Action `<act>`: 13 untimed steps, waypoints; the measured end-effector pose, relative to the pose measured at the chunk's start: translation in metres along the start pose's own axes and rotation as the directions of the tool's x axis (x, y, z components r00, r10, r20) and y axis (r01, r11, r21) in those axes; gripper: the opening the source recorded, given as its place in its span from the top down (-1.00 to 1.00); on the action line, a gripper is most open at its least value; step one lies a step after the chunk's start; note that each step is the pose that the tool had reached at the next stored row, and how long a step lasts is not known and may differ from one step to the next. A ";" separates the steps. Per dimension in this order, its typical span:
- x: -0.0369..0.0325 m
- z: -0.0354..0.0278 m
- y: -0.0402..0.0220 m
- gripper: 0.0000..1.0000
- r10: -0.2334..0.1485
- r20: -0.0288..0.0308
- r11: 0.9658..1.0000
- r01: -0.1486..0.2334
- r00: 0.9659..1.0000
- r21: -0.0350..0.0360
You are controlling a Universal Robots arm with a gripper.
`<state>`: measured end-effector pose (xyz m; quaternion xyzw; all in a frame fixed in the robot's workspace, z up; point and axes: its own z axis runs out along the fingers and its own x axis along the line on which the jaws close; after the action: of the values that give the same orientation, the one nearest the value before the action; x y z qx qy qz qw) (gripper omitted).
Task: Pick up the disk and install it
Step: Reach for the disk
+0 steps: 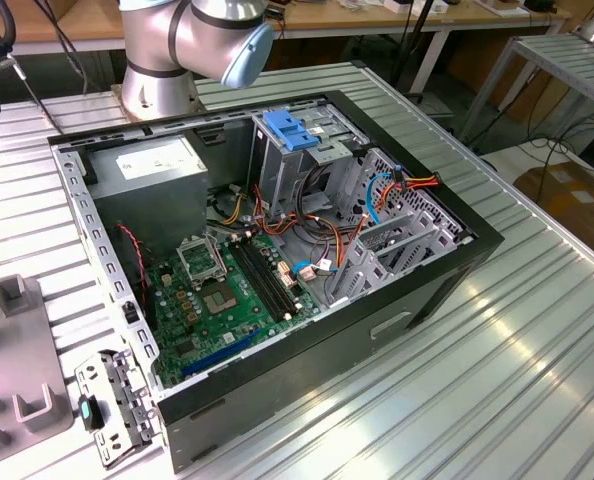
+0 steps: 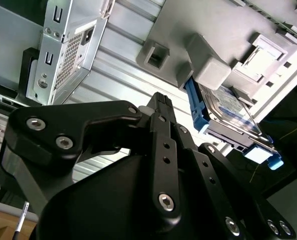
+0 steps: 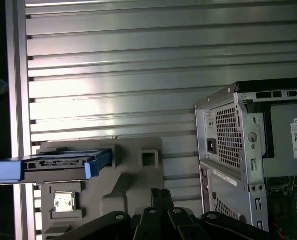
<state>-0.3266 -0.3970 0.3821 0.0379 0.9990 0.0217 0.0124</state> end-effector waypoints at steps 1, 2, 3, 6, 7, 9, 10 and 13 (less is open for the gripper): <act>0.0014 0.0000 -0.0001 0.79 0.000 0.000 1.000 0.000 1.000 0.000; 0.0029 0.0000 -0.0002 0.79 0.000 0.000 1.000 0.000 1.000 0.000; 0.0046 0.0000 -0.0004 0.79 0.000 0.000 1.000 0.000 1.000 0.000; 0.0055 -0.0001 -0.0004 0.79 0.000 0.000 1.000 0.000 1.000 0.000; 0.0056 -0.0001 -0.0004 0.79 0.000 0.000 1.000 0.000 1.000 0.000; 0.0059 -0.0001 -0.0004 0.79 0.000 0.000 1.000 0.000 1.000 0.000; 0.0059 -0.0001 -0.0004 0.79 0.000 0.000 1.000 0.000 1.000 0.000; 0.0060 -0.0001 -0.0004 0.79 0.000 0.000 1.000 0.000 1.000 0.000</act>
<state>-0.3327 -0.3970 0.3821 0.0379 0.9990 0.0217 0.0124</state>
